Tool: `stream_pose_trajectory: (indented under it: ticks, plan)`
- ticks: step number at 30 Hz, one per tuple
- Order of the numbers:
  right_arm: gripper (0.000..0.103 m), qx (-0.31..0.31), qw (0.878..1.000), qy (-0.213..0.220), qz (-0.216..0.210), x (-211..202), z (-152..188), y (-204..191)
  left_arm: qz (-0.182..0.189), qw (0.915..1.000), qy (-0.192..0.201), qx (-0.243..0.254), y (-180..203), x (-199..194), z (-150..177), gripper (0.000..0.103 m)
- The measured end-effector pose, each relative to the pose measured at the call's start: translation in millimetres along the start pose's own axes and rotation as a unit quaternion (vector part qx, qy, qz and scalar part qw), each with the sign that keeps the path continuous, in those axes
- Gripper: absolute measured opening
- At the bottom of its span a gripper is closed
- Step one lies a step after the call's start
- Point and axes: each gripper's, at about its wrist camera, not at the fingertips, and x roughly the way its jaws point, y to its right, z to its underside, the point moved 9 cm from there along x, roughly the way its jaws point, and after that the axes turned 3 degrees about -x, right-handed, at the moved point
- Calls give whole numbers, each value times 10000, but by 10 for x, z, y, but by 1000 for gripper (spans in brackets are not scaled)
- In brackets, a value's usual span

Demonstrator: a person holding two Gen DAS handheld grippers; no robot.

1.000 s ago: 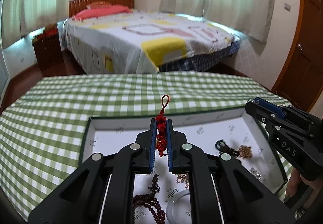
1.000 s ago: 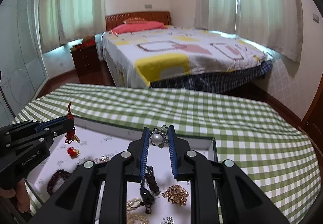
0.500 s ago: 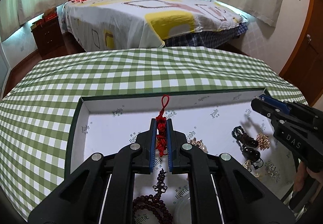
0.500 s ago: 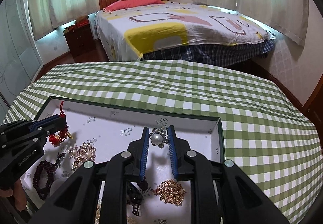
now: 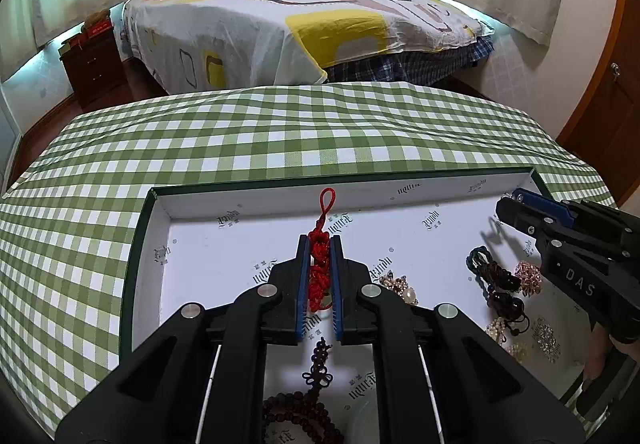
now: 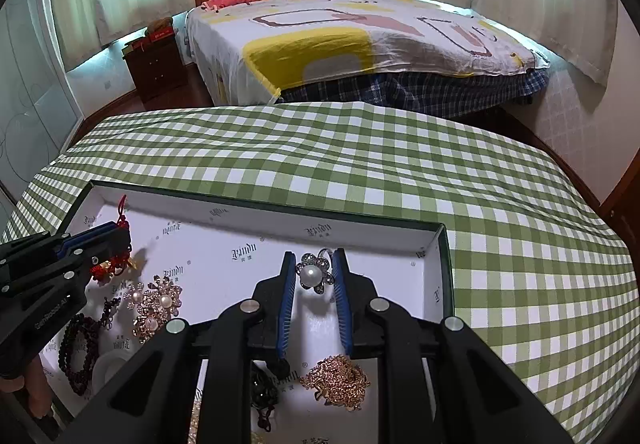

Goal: Organize jewelry
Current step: 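Open both tools to release the charm and ring in the box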

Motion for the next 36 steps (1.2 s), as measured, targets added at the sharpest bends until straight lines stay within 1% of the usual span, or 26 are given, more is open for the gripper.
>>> stream_pose_trajectory:
  ticks: [9, 12, 13, 14, 15, 17, 20, 21, 24, 26, 27, 29, 31, 33, 36]
  plan:
    - [21, 56, 10000, -28, -31, 14, -3, 20, -4, 10000, -44, -27, 20, 50, -8, 10]
    - [25, 80, 9999, -53, -48, 29, 1, 28, 1, 10000, -68, -62, 15, 64, -2, 12]
    - [30, 84, 9999, -54, -42, 28, 4, 32, 4, 10000, -80, -58, 19, 66, 5, 12]
    - [35, 84, 9999, -49, -33, 24, 5, 32, -1, 9999, -92, -52, 20, 67, 10, 15]
    - [37, 80, 10000, -34, -18, 18, 5, 34, -2, 9999, -94, -50, 19, 64, 15, 22]
    - [42, 71, 10000, -6, 4, 8, 1, 33, -19, 10000, -45, -66, 15, 56, 5, 32]
    - [48, 63, 10000, 28, 31, -2, 1, 39, -41, 10000, -16, -62, 2, 48, 4, 39]
    - [49, 61, 10000, 39, 36, -8, 1, 39, -47, 10000, -12, -59, 2, 47, 6, 44]
    - [55, 53, 9999, 93, 69, -31, 3, 47, -65, 10000, 61, -43, -6, 18, -3, 49]
    - [60, 59, 9998, 142, 99, -53, 0, 58, -98, 9999, 134, -8, -11, -12, -14, 60]
    - [61, 66, 9998, 157, 102, -61, -1, 62, -122, 9998, 181, 7, -18, -39, -20, 62]
    - [69, 82, 9997, 212, 119, -89, -10, 72, -167, 9996, 244, 39, -22, -77, -31, 66]
    - [74, 90, 9995, 274, 159, -123, -20, 82, -211, 9993, 286, 76, -24, -112, -30, 70]
    - [76, 97, 9993, 312, 180, -156, -28, 89, -275, 9990, 338, 112, -26, -150, -33, 75]
    - [80, 118, 9991, 363, 187, -204, -42, 95, -324, 9985, 424, 118, -29, -217, -41, 80]
